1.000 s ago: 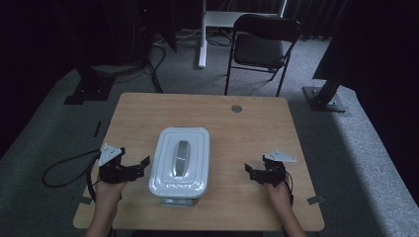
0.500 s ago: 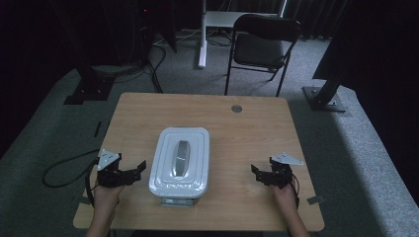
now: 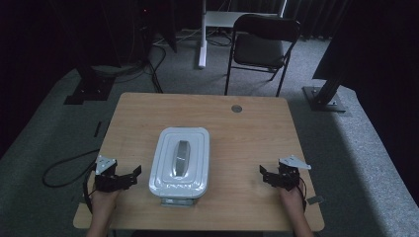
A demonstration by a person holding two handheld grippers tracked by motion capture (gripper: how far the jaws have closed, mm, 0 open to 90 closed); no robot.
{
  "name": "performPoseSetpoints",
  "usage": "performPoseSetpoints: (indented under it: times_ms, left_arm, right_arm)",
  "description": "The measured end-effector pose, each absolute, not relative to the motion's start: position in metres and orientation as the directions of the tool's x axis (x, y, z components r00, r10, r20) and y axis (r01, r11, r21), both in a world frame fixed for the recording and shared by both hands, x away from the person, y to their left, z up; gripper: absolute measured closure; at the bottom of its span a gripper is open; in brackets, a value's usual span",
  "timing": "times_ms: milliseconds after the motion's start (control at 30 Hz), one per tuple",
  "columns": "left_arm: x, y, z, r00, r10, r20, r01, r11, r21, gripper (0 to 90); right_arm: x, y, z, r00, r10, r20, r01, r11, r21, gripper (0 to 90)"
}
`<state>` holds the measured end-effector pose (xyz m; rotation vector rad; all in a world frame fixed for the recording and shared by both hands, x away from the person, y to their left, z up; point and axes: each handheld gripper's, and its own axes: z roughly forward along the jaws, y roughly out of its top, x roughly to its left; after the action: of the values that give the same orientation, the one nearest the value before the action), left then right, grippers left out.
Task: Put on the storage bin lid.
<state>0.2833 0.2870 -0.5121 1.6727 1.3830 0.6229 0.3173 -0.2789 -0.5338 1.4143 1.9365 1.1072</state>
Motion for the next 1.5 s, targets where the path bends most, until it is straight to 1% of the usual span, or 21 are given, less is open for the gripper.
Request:
performPoseSetpoints:
  times_ms: [267,400,600,667,800,900,1167,1333,1400,1500]
  left_arm:
    - [0.282,0.295,-0.525,0.226,0.968,-0.105,0.546,-0.037,0.837,0.6]
    - [0.281,0.298,-0.529,0.221,0.969,-0.112,0.555,-0.03,0.831,0.6]
    - [0.279,0.302,-0.535,0.205,0.973,-0.107,0.566,-0.029,0.824,0.6]
    - [0.278,0.304,-0.537,0.203,0.973,-0.113,0.571,-0.023,0.821,0.6]
    - [0.278,0.306,-0.54,0.192,0.975,-0.11,0.581,-0.023,0.813,0.6]
    - [0.278,0.308,-0.542,0.176,0.979,-0.106,0.594,-0.02,0.804,0.6]
    - [0.278,0.313,-0.548,0.107,0.993,-0.04,0.647,-0.039,0.762,0.6]
    - [0.274,0.318,-0.551,0.052,0.999,-0.004,0.669,-0.031,0.743,0.6]
    - [0.273,0.319,-0.552,0.035,0.999,0.019,0.677,-0.038,0.735,0.6]
    - [0.273,0.32,-0.553,0.025,1.0,0.016,0.692,-0.029,0.721,0.6]
  right_arm:
    - [0.312,-0.296,-0.539,-0.267,0.96,0.084,0.558,0.083,0.826,12.2]
    - [0.31,-0.3,-0.541,-0.221,0.971,0.091,0.551,0.047,0.833,12.1]
    - [0.308,-0.303,-0.547,-0.202,0.976,0.082,0.575,0.051,0.817,12.1]
    - [0.305,-0.307,-0.548,-0.18,0.981,0.07,0.579,0.048,0.814,12.1]
    - [0.3,-0.319,-0.549,-0.142,0.986,0.088,0.584,0.012,0.811,12.2]
    - [0.295,-0.324,-0.552,-0.116,0.991,0.064,0.594,0.018,0.804,12.2]
    - [0.287,-0.327,-0.556,-0.099,0.993,0.066,0.608,0.008,0.794,12.2]
    - [0.282,-0.332,-0.557,-0.099,0.992,0.075,0.613,0.001,0.79,12.2]
    - [0.282,-0.333,-0.557,-0.084,0.993,0.08,0.621,-0.011,0.784,12.2]
    - [0.284,-0.334,-0.558,-0.063,0.995,0.073,0.636,-0.016,0.772,12.2]
